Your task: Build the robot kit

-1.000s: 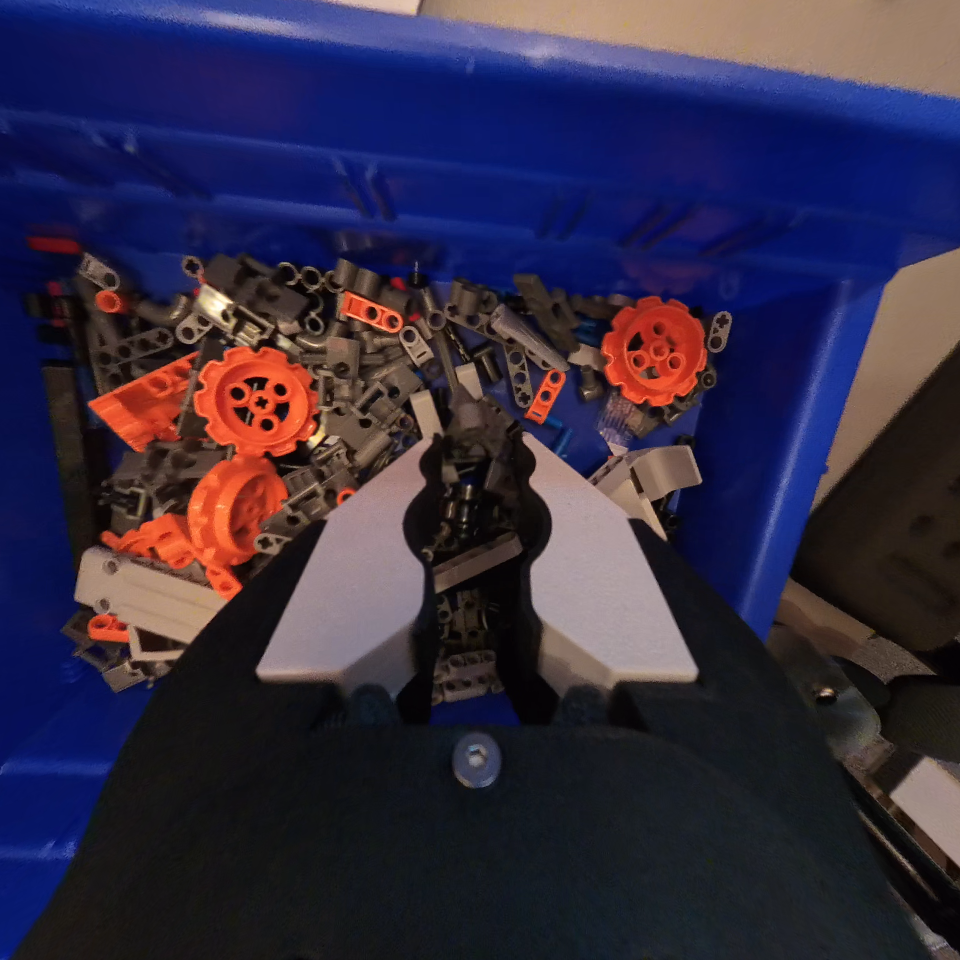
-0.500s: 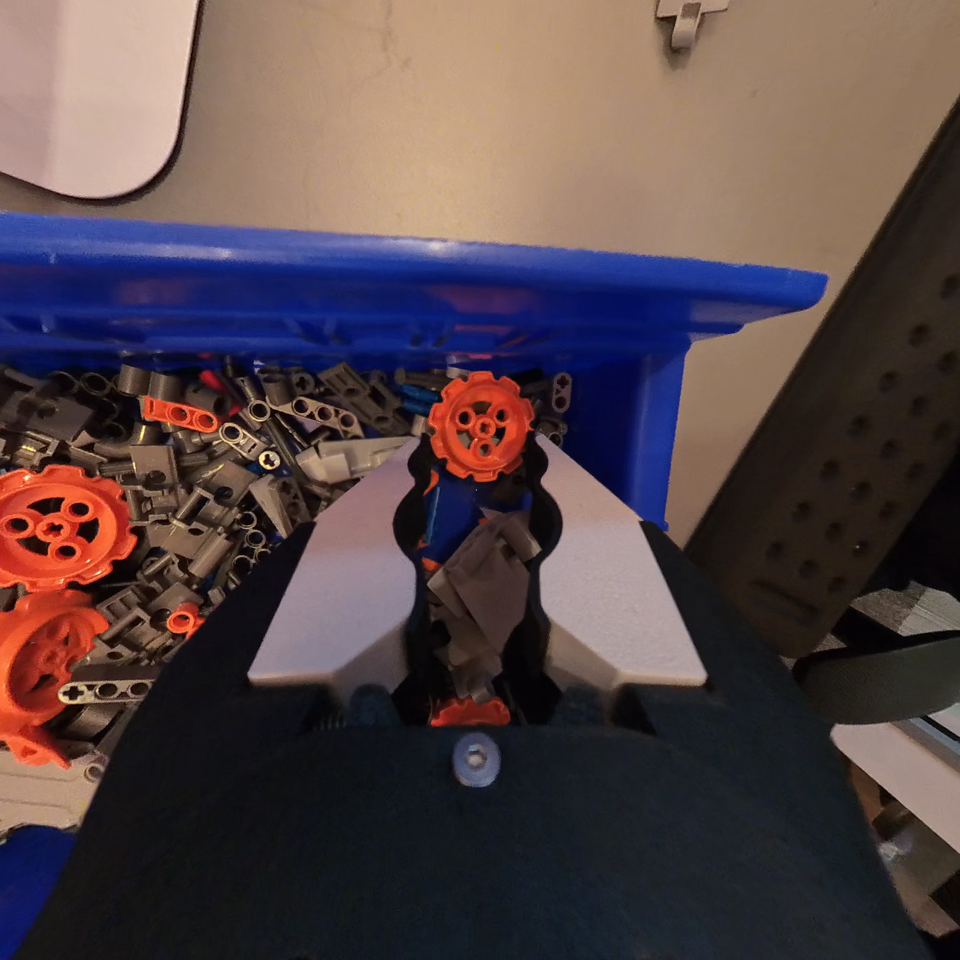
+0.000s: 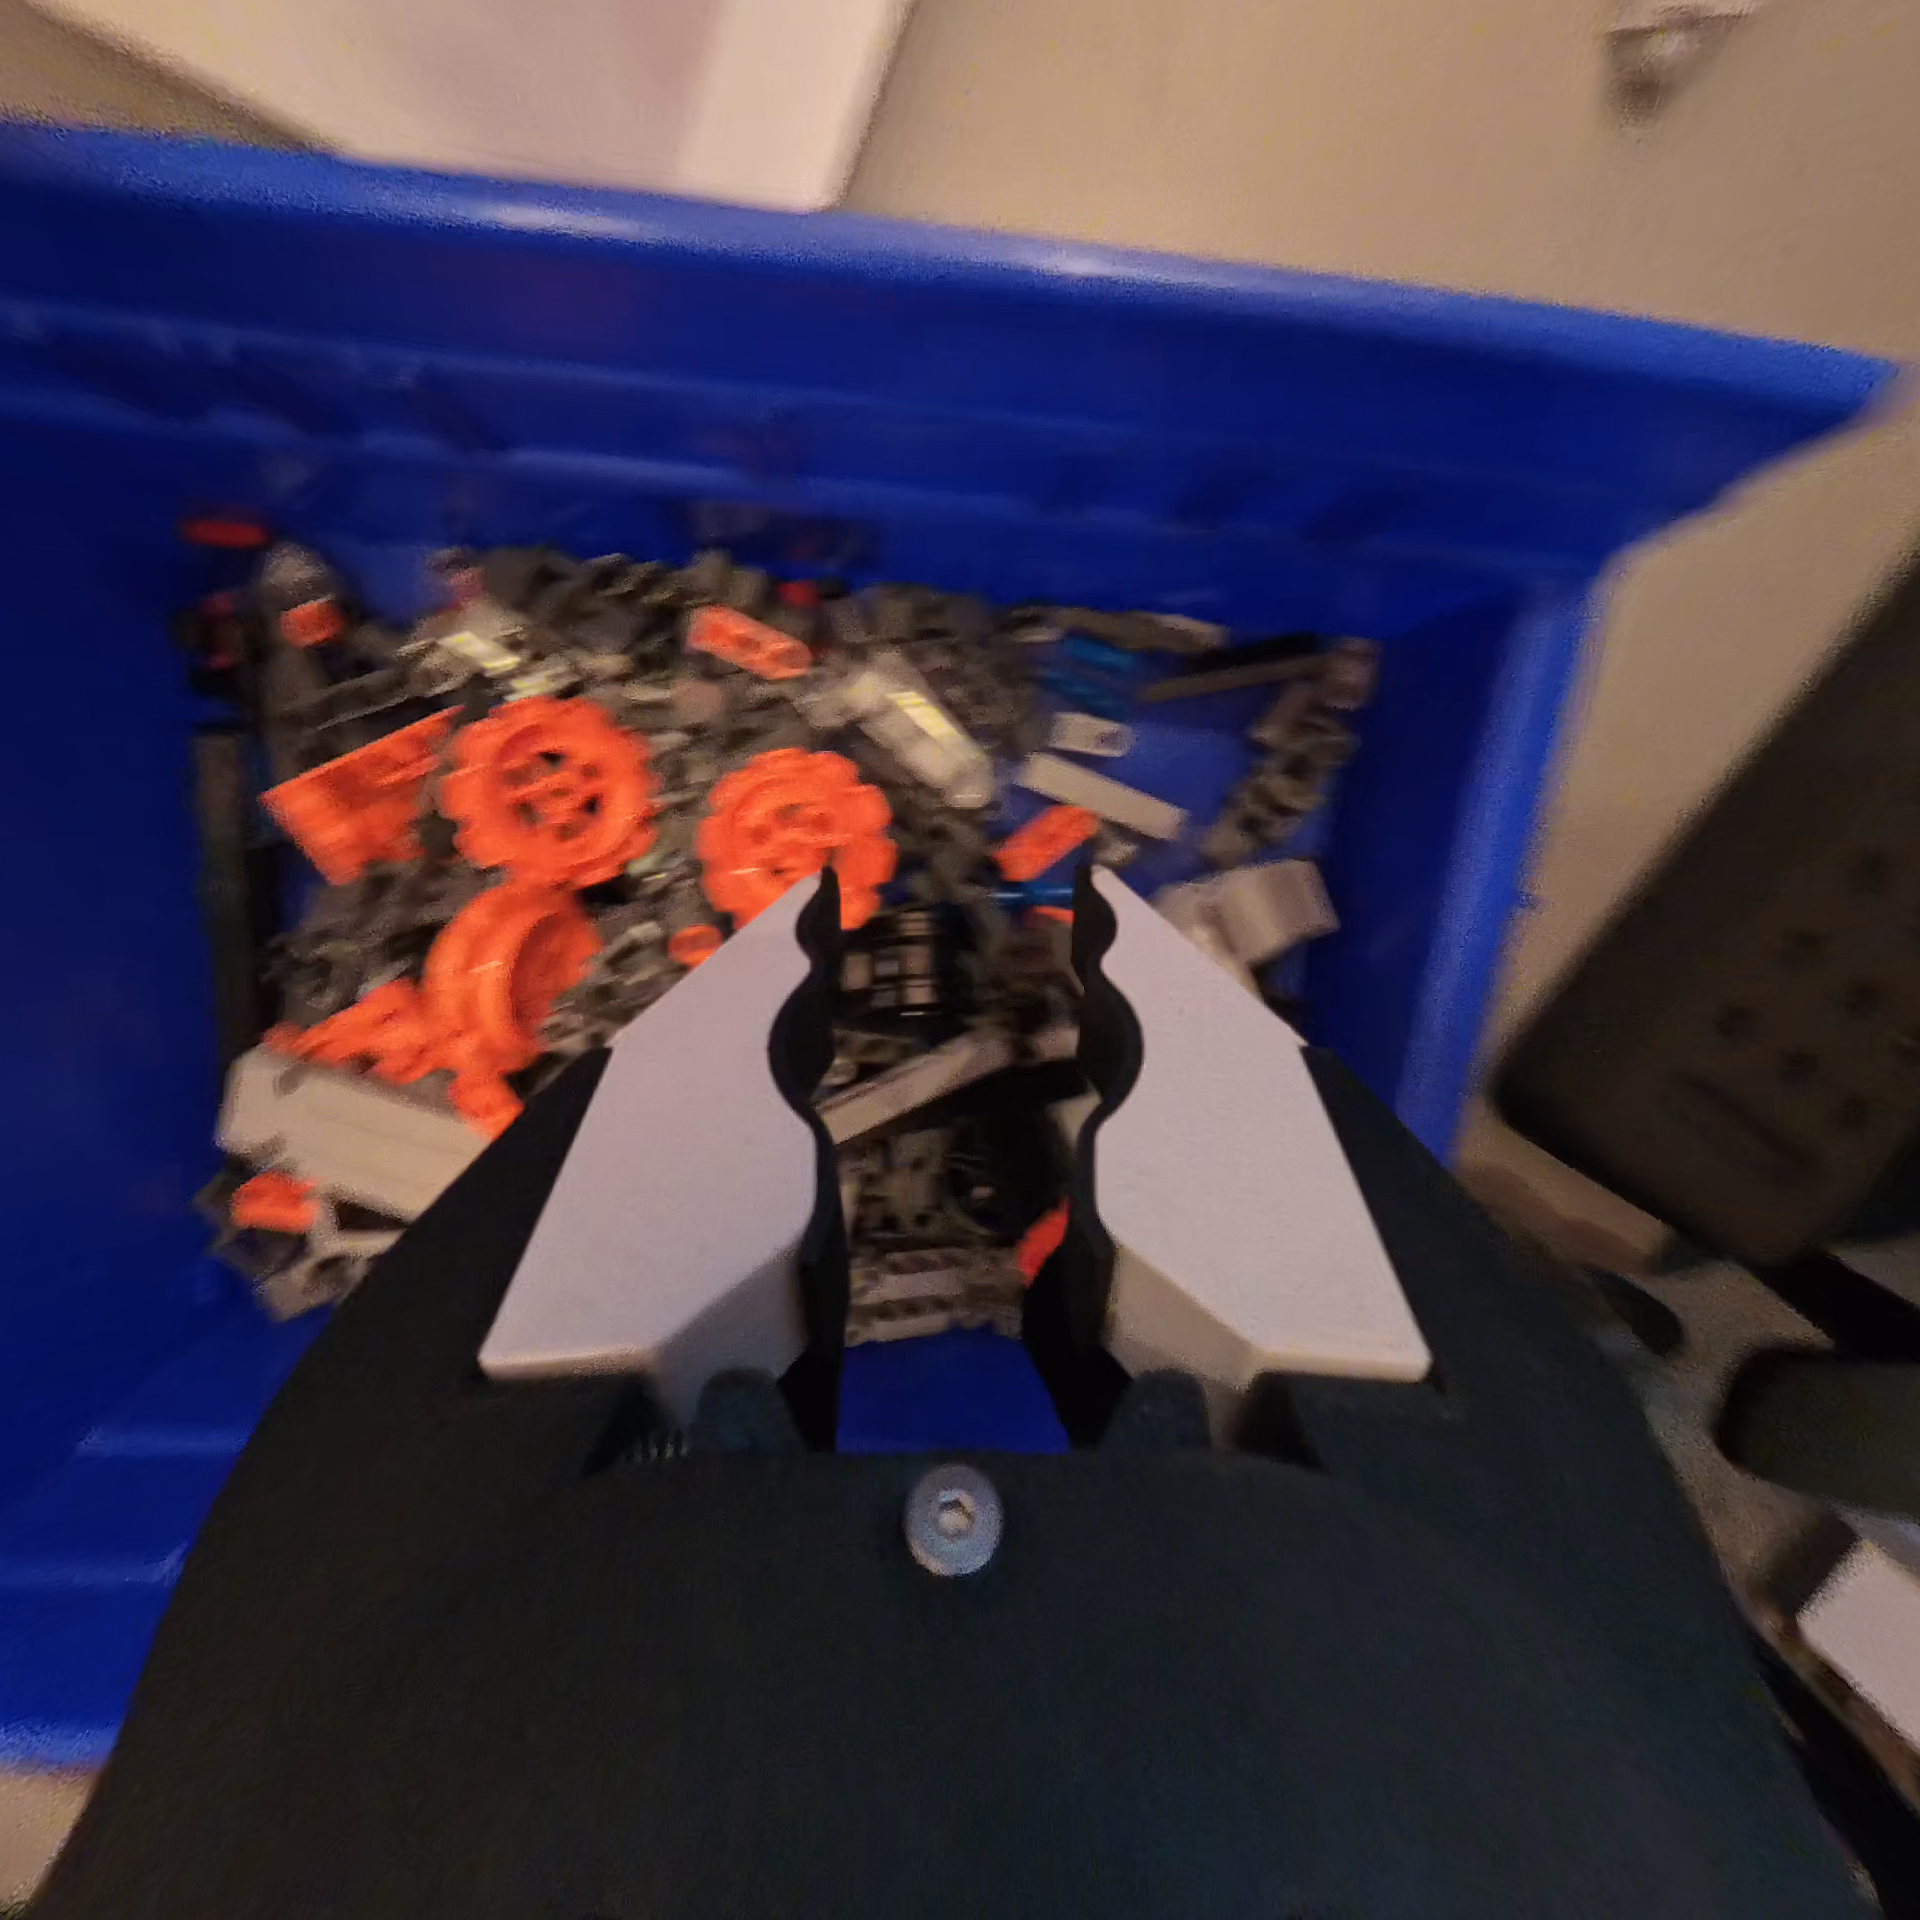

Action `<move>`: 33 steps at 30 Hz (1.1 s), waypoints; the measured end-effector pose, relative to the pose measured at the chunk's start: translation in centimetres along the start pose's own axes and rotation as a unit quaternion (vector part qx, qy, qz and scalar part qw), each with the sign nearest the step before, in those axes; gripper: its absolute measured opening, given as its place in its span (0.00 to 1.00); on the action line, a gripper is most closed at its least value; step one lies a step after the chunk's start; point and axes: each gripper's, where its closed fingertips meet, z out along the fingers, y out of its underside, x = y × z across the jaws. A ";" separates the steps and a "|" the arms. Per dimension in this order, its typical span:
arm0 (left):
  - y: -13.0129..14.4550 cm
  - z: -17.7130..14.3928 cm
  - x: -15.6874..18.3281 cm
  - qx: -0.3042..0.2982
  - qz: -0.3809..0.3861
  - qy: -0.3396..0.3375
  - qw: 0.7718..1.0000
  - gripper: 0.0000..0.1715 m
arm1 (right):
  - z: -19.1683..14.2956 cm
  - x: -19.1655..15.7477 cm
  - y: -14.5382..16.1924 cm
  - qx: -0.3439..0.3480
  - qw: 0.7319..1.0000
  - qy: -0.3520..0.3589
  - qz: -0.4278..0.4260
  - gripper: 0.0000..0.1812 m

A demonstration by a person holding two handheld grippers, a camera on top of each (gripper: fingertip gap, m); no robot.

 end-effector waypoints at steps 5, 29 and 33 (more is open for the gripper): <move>2.8 0.6 4.6 -0.094 0.082 0.070 0.990 0.29 | 0.1 0.0 0.2 -0.004 1.000 -0.001 -0.001 0.08; 2.1 0.0 6.1 -0.065 0.132 0.087 0.985 0.12 | 0.3 0.2 0.7 -0.012 1.000 0.000 0.005 0.07; 4.1 2.0 7.3 -0.111 0.138 0.117 0.977 0.09 | 0.3 0.2 0.7 -0.013 1.000 0.000 0.005 0.07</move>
